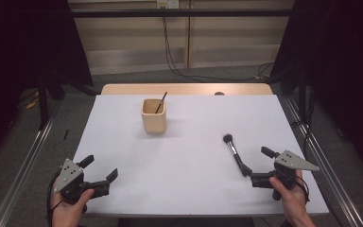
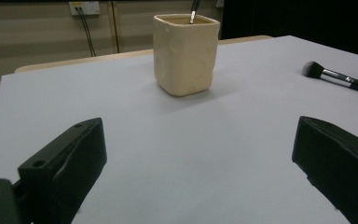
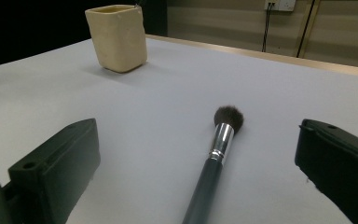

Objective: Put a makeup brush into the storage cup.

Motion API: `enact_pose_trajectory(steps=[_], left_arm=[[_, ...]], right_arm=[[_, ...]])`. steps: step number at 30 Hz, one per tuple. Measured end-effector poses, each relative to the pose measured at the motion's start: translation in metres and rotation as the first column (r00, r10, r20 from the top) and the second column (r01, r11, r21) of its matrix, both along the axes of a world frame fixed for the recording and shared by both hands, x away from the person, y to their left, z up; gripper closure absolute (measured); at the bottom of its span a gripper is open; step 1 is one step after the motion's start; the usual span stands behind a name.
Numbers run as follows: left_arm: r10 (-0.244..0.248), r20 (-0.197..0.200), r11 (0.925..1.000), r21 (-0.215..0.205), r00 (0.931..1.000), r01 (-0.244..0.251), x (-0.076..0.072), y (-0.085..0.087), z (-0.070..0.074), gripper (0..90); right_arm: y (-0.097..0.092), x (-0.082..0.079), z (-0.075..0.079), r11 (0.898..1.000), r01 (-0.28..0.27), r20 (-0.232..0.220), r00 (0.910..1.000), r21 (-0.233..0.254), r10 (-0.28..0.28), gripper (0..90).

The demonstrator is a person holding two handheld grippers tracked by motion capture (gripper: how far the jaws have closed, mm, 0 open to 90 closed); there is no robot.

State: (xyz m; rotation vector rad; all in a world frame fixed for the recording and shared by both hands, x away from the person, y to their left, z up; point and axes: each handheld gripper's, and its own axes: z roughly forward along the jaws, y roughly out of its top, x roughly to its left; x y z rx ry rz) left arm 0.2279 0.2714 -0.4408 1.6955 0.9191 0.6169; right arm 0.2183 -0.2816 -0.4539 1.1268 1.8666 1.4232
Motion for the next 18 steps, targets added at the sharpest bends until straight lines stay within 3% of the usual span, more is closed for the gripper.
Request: enact_pose_trajectory(steps=[10, 18], left_arm=[[-0.011, -0.004, 0.9999, 0.005, 0.9999, 0.011, 0.004, 0.000, -0.002, 2.9], [-0.014, 0.003, 0.9998, 0.014, 0.9999, 0.014, 0.002, -0.001, -0.001, 2.9]], right_arm=[[0.006, 0.020, 0.007, 1.000, 0.010, -0.011, 0.9999, -0.010, -0.010, 0.0], [0.011, 0.045, 0.011, 1.000, -0.017, -0.075, 0.9971, -0.018, 0.016, 0.2]])
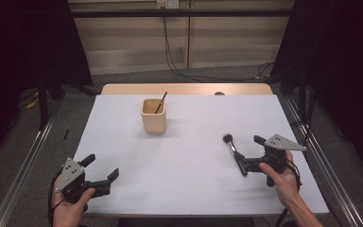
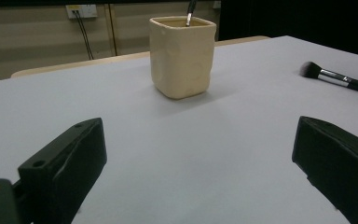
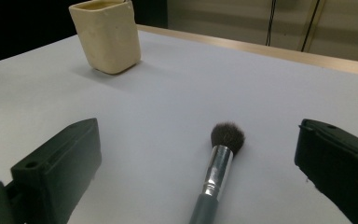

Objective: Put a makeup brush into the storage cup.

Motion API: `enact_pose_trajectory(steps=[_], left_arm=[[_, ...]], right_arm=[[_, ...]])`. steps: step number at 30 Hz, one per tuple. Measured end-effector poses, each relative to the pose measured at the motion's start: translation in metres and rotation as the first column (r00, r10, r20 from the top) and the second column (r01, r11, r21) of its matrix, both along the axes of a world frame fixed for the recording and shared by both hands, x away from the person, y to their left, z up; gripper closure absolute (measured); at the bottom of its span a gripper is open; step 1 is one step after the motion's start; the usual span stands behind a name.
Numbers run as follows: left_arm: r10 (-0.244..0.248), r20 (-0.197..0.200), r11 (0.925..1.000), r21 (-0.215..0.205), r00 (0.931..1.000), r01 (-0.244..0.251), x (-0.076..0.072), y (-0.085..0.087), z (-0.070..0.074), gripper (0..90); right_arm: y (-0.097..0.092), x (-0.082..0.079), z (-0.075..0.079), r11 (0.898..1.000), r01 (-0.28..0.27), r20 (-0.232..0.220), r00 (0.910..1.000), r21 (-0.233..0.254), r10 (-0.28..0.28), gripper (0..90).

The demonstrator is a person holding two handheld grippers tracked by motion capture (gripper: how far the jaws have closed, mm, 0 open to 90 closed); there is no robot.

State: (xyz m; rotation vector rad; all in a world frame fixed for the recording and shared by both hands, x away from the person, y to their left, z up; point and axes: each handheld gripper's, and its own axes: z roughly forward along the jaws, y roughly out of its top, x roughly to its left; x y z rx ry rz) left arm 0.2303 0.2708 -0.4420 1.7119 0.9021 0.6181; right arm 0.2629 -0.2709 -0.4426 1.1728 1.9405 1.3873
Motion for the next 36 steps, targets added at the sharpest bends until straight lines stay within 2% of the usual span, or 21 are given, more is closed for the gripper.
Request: enact_pose_trajectory(steps=[5, 8, 9, 15, 19, 23, 26, 28, 31, 32, 36], left_arm=[[0.011, 0.004, 0.9999, 0.004, 0.9999, -0.011, 0.001, 0.003, 0.000, 2.9], [0.020, 0.001, 0.9998, 0.000, 0.9998, -0.020, 0.001, 0.004, 0.000, 2.9], [0.021, 0.002, 0.9998, 0.001, 0.9998, -0.021, 0.001, 0.004, 0.000, 2.9], [0.021, 0.004, 0.9998, -0.002, 0.9998, -0.021, 0.001, 0.006, 0.000, 2.9], [0.025, 0.004, 0.9997, -0.006, 0.9997, -0.025, 0.002, 0.008, 0.000, 2.9], [0.026, 0.004, 0.9996, -0.004, 0.9996, -0.026, 0.002, 0.008, 0.000, 2.9], [0.029, 0.004, 0.9996, 0.000, 0.9996, -0.029, 0.002, 0.009, 0.000, 2.9], [0.032, 0.006, 0.9995, 0.000, 0.9995, -0.032, 0.002, 0.010, 0.000, 2.9], [0.035, 0.006, 0.9994, 0.001, 0.9994, -0.035, 0.002, 0.010, 0.000, 2.9], [0.036, 0.005, 0.9994, 0.000, 0.9994, -0.036, 0.002, 0.010, 0.000, 2.9], [0.034, 0.006, 0.9994, 0.000, 0.9994, -0.034, 0.002, 0.010, 0.000, 2.9]], right_arm=[[0.003, 0.014, 0.005, 1.000, -0.014, -0.022, 0.9997, -0.022, 0.013, 0.8], [0.004, 0.020, 0.008, 0.999, -0.037, -0.065, 0.9973, -0.025, 0.035, 1.8], [0.006, 0.021, 0.009, 0.998, -0.038, -0.078, 0.9964, -0.043, 0.035, 1.9], [0.006, 0.028, 0.010, 0.996, -0.054, -0.126, 0.9911, -0.074, 0.044, 2.8], [0.004, 0.033, 0.010, 0.993, -0.082, -0.221, 0.9732, -0.079, 0.063, 5.6], [0.003, 0.035, 0.006, 0.987, -0.116, -0.293, 0.9529, -0.114, 0.078, 5.6], [0.003, 0.037, 0.005, 0.981, -0.122, -0.321, 0.9446, -0.150, 0.068, 5.5], [0.003, 0.039, 0.006, 0.978, -0.118, -0.361, 0.9315, -0.174, 0.048, 4.9], [0.004, 0.042, 0.009, 0.972, -0.112, -0.384, 0.9231, -0.205, 0.025, 3.8], [0.004, 0.044, 0.010, 0.969, -0.117, -0.405, 0.9140, -0.218, 0.019, 3.8], [0.006, 0.049, 0.011, 0.957, -0.152, -0.459, 0.8881, -0.247, 0.023, 3.9]])
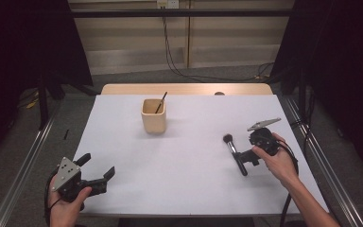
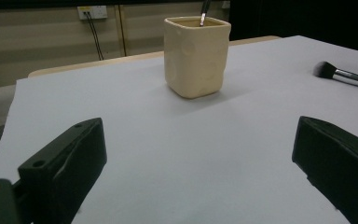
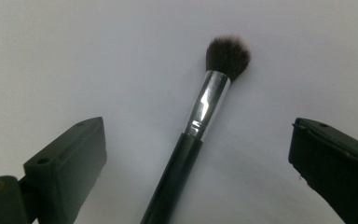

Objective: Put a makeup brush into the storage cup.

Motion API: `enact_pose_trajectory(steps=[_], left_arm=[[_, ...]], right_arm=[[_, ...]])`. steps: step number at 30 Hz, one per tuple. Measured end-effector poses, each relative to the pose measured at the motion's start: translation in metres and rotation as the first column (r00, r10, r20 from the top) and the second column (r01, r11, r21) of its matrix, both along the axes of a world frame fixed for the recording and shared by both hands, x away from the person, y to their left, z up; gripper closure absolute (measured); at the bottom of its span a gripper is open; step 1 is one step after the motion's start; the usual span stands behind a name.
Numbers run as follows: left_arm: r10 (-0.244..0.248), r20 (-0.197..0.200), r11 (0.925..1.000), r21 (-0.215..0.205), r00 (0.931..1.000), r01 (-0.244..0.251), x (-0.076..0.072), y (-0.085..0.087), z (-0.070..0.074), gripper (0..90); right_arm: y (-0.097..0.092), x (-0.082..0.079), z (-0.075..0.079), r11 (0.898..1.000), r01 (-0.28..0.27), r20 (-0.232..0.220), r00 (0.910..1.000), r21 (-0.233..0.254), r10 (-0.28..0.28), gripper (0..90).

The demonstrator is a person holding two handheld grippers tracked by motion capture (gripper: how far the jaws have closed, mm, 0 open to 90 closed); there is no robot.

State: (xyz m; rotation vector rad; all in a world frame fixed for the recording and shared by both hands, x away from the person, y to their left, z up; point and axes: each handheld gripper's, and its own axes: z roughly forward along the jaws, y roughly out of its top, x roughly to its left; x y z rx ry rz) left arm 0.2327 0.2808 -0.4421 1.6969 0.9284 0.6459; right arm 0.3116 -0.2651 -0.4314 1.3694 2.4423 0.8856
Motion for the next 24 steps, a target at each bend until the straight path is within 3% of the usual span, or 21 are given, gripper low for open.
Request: enact_pose_trajectory(steps=[6, 12, 15, 17, 22, 24], left_arm=[[0.003, 0.003, 1.0000, 0.006, 1.0000, -0.003, 0.000, 0.000, 0.000, 2.9], [-0.003, 0.000, 1.0000, 0.006, 1.0000, 0.003, 0.001, -0.001, -0.001, 2.9], [0.000, 0.000, 1.0000, 0.007, 1.0000, 0.000, 0.001, -0.001, -0.001, 2.9], [0.001, -0.002, 1.0000, 0.005, 1.0000, -0.001, 0.001, -0.001, -0.001, 2.9], [-0.007, -0.009, 0.9999, 0.011, 0.9999, 0.007, 0.001, -0.001, -0.001, 2.9], [-0.006, -0.008, 0.9999, 0.013, 0.9999, 0.006, 0.001, -0.002, -0.001, 2.9]], right_arm=[[0.002, 0.006, 0.004, 0.998, -0.011, -0.088, 0.9962, -0.064, 0.005, 6.2], [0.007, 0.012, 0.004, 0.992, -0.056, -0.188, 0.9816, -0.117, 0.033, 6.7], [0.010, 0.013, 0.003, 0.987, -0.079, -0.226, 0.9731, -0.143, 0.045, 6.8], [0.012, 0.015, 0.001, 0.984, -0.100, -0.271, 0.9610, -0.145, 0.057, 6.3], [0.016, 0.016, -0.002, 0.974, -0.140, -0.313, 0.9465, -0.179, 0.079, 6.8], [0.019, 0.016, -0.003, 0.968, -0.177, -0.340, 0.9340, -0.179, 0.108, 6.7]])
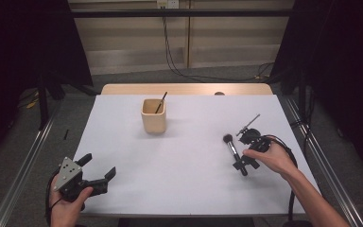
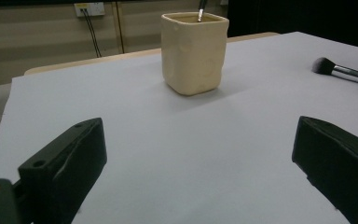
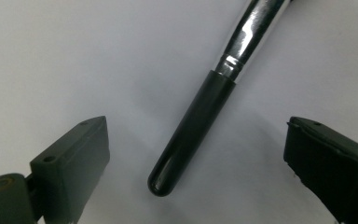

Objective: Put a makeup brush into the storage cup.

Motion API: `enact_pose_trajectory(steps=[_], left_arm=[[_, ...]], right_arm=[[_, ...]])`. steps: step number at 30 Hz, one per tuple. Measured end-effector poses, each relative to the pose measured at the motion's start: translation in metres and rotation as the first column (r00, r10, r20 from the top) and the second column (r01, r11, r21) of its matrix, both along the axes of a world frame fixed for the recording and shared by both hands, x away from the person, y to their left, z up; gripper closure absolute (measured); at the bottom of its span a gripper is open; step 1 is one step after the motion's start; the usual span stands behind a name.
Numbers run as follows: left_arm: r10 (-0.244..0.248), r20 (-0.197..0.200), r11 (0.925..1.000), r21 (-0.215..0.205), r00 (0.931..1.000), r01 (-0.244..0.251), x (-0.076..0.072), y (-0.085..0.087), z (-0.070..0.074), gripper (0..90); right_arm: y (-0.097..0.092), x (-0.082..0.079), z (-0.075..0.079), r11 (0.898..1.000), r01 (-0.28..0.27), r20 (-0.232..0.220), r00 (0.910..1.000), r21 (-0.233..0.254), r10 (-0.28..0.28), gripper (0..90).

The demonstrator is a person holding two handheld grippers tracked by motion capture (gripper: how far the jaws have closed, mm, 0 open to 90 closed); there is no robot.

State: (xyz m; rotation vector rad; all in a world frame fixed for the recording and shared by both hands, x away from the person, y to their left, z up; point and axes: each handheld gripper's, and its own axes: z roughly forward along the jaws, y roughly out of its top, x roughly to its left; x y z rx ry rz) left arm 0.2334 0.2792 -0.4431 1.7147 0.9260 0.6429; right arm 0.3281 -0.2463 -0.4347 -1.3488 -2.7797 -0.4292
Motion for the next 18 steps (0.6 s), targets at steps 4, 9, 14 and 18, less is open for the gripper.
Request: enact_pose_trajectory(steps=[4, 9, 14, 18], left_arm=[[0.001, 0.001, 1.0000, -0.001, 1.0000, -0.001, 0.000, 0.000, 0.000, 2.9], [0.003, 0.001, 1.0000, -0.003, 1.0000, -0.003, 0.000, 0.000, 0.000, 2.9], [0.000, 0.003, 1.0000, 0.003, 1.0000, 0.000, 0.000, 0.000, 0.000, 2.9], [0.003, 0.004, 1.0000, 0.002, 1.0000, -0.003, 0.001, 0.000, -0.001, 2.9]], right_arm=[[0.003, 0.001, -0.001, 1.000, -0.013, -0.001, 0.9999, -0.023, 0.013, 7.3], [0.005, 0.003, -0.006, 0.997, -0.013, -0.034, 0.9994, -0.070, 0.010, 9.0], [0.007, 0.002, -0.011, 0.996, -0.010, -0.071, 0.9975, -0.092, 0.003, 25.5], [0.009, 0.001, -0.016, 0.993, 0.004, -0.084, 0.9964, -0.119, -0.014, 31.5]])
